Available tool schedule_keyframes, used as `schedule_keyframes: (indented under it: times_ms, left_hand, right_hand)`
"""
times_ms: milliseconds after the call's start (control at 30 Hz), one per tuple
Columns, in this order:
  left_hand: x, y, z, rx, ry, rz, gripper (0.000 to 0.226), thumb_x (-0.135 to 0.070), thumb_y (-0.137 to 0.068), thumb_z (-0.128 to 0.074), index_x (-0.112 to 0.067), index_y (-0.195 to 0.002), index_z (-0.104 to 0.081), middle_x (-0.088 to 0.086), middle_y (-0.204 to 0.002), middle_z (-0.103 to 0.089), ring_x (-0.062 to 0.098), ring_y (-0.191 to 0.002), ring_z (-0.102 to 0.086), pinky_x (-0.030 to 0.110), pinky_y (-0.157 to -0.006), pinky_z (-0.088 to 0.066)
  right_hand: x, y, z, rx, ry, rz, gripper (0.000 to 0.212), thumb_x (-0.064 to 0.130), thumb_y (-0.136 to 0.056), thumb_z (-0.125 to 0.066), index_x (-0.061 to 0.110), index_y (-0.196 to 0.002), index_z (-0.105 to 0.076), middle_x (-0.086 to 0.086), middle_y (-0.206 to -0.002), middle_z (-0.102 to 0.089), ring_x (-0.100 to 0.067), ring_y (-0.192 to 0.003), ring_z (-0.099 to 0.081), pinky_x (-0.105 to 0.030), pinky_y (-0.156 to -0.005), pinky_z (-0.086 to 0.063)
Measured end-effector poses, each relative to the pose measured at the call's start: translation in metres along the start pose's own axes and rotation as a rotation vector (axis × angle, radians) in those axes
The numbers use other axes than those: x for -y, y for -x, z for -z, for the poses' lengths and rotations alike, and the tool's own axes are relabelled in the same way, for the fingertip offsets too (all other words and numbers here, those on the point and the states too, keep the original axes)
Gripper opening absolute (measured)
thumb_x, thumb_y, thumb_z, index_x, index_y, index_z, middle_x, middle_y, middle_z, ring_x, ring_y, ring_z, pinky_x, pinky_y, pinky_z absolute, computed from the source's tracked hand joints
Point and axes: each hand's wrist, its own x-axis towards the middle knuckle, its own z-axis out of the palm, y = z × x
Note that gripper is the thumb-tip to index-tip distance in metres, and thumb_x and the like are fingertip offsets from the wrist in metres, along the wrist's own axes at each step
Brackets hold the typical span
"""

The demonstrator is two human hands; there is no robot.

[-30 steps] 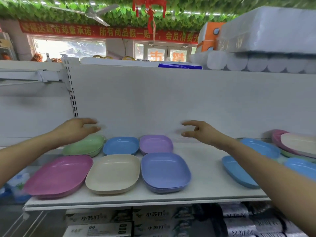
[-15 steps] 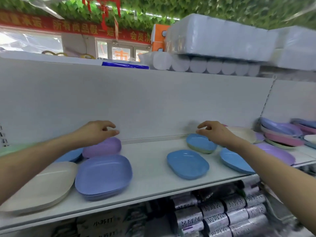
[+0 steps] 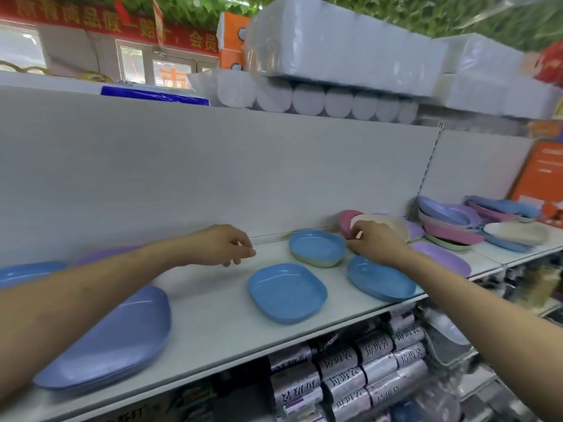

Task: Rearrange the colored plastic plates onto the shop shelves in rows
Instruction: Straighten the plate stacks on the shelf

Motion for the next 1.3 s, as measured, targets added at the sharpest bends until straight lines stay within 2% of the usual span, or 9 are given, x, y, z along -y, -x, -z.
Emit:
schedule_keyframes:
  times_ms: [133, 267, 467, 567, 767, 933, 1067, 1167, 1300]
  left_hand:
    - [-0.007, -0.003, -0.016, 0.153, 0.010, -0.029, 0.022, -0.050, -0.095, -0.064, -0.034, -0.109, -0.069, -0.006, -0.094, -0.075, 0.008, -0.074, -0.066, 0.027, -0.065, -0.052]
    - [-0.012, -0.002, -0.025, 0.200, -0.021, -0.072, 0.035, -0.041, -0.093, -0.071, -0.028, -0.125, -0.063, -0.004, -0.095, -0.072, 0.008, -0.069, -0.065, 0.030, -0.067, -0.053]
    - [-0.008, -0.001, -0.028, 0.222, -0.073, -0.082, 0.033, -0.021, -0.095, -0.066, -0.025, -0.128, -0.060, -0.002, -0.086, -0.066, 0.008, -0.061, -0.059, 0.023, -0.061, -0.049]
    - [-0.003, 0.002, -0.021, 0.196, -0.058, -0.043, 0.027, -0.016, -0.095, -0.060, -0.023, -0.121, -0.061, 0.005, -0.089, -0.068, 0.008, -0.056, -0.058, 0.023, -0.057, -0.048]
    - [0.010, 0.008, -0.006, 0.059, 0.109, 0.075, 0.024, -0.007, -0.093, -0.049, -0.017, -0.110, -0.062, 0.012, -0.092, -0.072, 0.017, -0.063, -0.068, 0.027, -0.062, -0.057]
    - [0.018, 0.016, 0.005, -0.046, 0.300, 0.141, 0.042, -0.003, -0.094, -0.042, -0.026, -0.128, -0.050, 0.018, -0.102, -0.068, 0.024, -0.065, -0.069, 0.034, -0.072, -0.062]
    - [0.017, 0.024, 0.015, -0.154, 0.421, 0.176, 0.049, 0.004, -0.093, -0.036, -0.027, -0.124, -0.058, 0.017, -0.099, -0.061, 0.025, -0.062, -0.065, 0.032, -0.066, -0.060]
    - [0.016, 0.031, 0.021, -0.250, 0.478, 0.214, 0.051, 0.008, -0.092, -0.032, -0.021, -0.114, -0.068, 0.015, -0.105, -0.055, 0.025, -0.060, -0.064, 0.029, -0.062, -0.058]
    - [0.018, 0.050, 0.028, -0.322, 0.517, 0.246, 0.045, 0.008, -0.096, -0.039, -0.018, -0.119, -0.066, 0.019, -0.117, -0.051, 0.024, -0.061, -0.061, 0.026, -0.056, -0.055]
  right_hand:
    - [0.009, -0.016, -0.015, 0.025, 0.060, -0.052, 0.027, 0.039, -0.090, -0.071, 0.018, -0.080, -0.057, -0.001, -0.077, -0.062, -0.027, -0.081, -0.063, -0.040, -0.075, -0.051]
    - [0.018, -0.024, -0.027, 0.075, 0.063, -0.104, 0.036, 0.049, -0.083, -0.077, 0.021, -0.091, -0.055, 0.003, -0.081, -0.061, -0.026, -0.086, -0.064, -0.040, -0.078, -0.053]
    - [0.026, -0.030, -0.034, 0.065, -0.040, -0.151, 0.034, 0.025, -0.074, -0.086, 0.016, -0.081, -0.054, -0.004, -0.077, -0.061, -0.028, -0.081, -0.062, -0.033, -0.061, -0.042]
    - [0.028, -0.032, -0.032, 0.001, -0.062, -0.146, 0.030, 0.015, -0.079, -0.082, 0.013, -0.095, -0.057, -0.007, -0.090, -0.063, -0.029, -0.088, -0.060, -0.035, -0.066, -0.043]
    - [0.036, -0.034, -0.030, -0.090, 0.024, -0.061, 0.018, 0.003, -0.086, -0.062, 0.010, -0.099, -0.051, -0.009, -0.089, -0.060, -0.031, -0.082, -0.058, -0.034, -0.059, -0.040]
    - [0.045, -0.024, -0.024, -0.142, 0.110, 0.007, 0.020, -0.006, -0.089, -0.044, 0.010, -0.101, -0.040, -0.008, -0.079, -0.052, -0.032, -0.068, -0.054, -0.034, -0.052, -0.035]
    - [0.041, -0.019, -0.010, -0.168, -0.057, 0.054, 0.028, -0.008, -0.086, -0.037, 0.011, -0.105, -0.046, -0.009, -0.080, -0.057, -0.034, -0.073, -0.055, -0.037, -0.057, -0.038]
    - [0.046, -0.014, 0.001, -0.168, -0.294, 0.031, 0.028, -0.005, -0.094, -0.036, 0.012, -0.100, -0.057, -0.004, -0.084, -0.055, -0.028, -0.061, -0.059, -0.030, -0.048, -0.041]
    - [0.062, -0.005, 0.007, -0.077, -0.615, 0.026, 0.011, 0.006, -0.099, -0.059, 0.012, -0.107, -0.060, -0.006, -0.104, -0.052, -0.026, -0.068, -0.063, -0.018, -0.045, -0.049]
